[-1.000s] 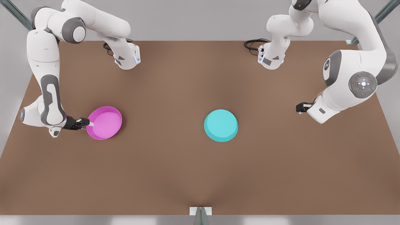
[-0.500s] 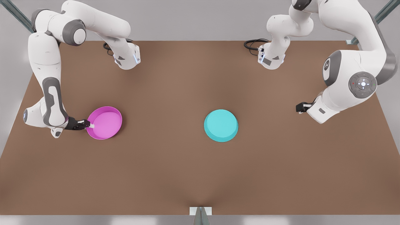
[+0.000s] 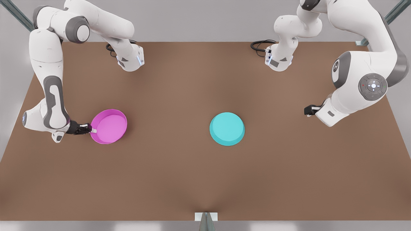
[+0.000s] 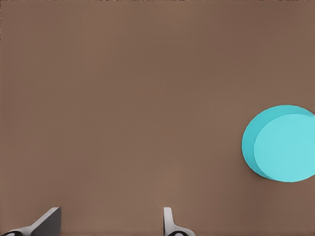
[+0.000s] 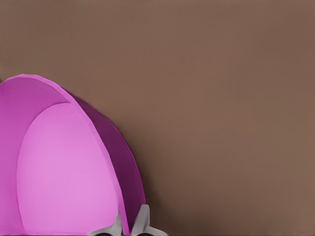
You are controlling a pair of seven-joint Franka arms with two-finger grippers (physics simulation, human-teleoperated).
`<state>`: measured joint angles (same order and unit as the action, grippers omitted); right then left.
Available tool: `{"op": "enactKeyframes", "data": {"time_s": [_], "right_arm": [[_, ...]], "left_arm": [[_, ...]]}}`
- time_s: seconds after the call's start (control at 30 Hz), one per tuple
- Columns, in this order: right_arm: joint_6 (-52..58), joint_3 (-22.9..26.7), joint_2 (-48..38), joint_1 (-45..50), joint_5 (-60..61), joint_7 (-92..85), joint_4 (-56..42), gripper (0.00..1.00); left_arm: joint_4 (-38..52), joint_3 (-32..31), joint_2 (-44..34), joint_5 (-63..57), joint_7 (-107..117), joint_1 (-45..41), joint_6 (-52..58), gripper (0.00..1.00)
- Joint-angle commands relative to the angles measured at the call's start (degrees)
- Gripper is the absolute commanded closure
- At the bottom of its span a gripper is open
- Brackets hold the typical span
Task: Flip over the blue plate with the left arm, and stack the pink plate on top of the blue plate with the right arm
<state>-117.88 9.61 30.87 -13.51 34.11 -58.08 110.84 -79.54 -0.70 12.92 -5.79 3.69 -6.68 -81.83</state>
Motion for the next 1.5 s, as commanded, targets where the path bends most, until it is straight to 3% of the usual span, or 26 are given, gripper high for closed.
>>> {"op": "enactKeyframes", "data": {"time_s": [0.0, 0.5, 0.6, 0.77, 1.17, 1.47], "right_arm": [[-0.16, -0.03, -0.19, 0.15, -0.27, 0.16, 0.08, 0.79], [-1.21, -0.82, -2.48, 12.19, 5.18, 9.91, -0.28, 0.79], [-1.47, -0.73, -2.48, 14.74, 5.44, 12.81, -0.8, 0.79], [-1.74, 1.55, -2.48, 23.0, 10.27, 17.38, -1.15, 0.79], [-7.62, 1.55, -4.06, 36.88, 17.22, 32.41, -1.24, 0.79], [-16.85, 2.08, -4.06, 52.0, 23.72, 48.05, -1.95, 0.79]], "left_arm": [[0.0, 0.0, 0.0, -0.01, 0.0, 0.0, 0.0, 0.0], [0.26, 0.18, -0.09, -0.27, 0.88, 0.0, -0.09, 0.0], [0.26, 2.81, -0.88, -0.09, 1.41, 0.0, 1.85, 0.0], [0.26, 4.04, -0.62, -0.01, 1.41, 0.0, 2.37, 0.0], [0.18, 4.13, -0.09, -0.1, 1.58, 0.26, 2.11, 0.0], [0.18, 5.36, 0.0, -0.09, 1.23, 0.62, 1.94, 0.0]]}}
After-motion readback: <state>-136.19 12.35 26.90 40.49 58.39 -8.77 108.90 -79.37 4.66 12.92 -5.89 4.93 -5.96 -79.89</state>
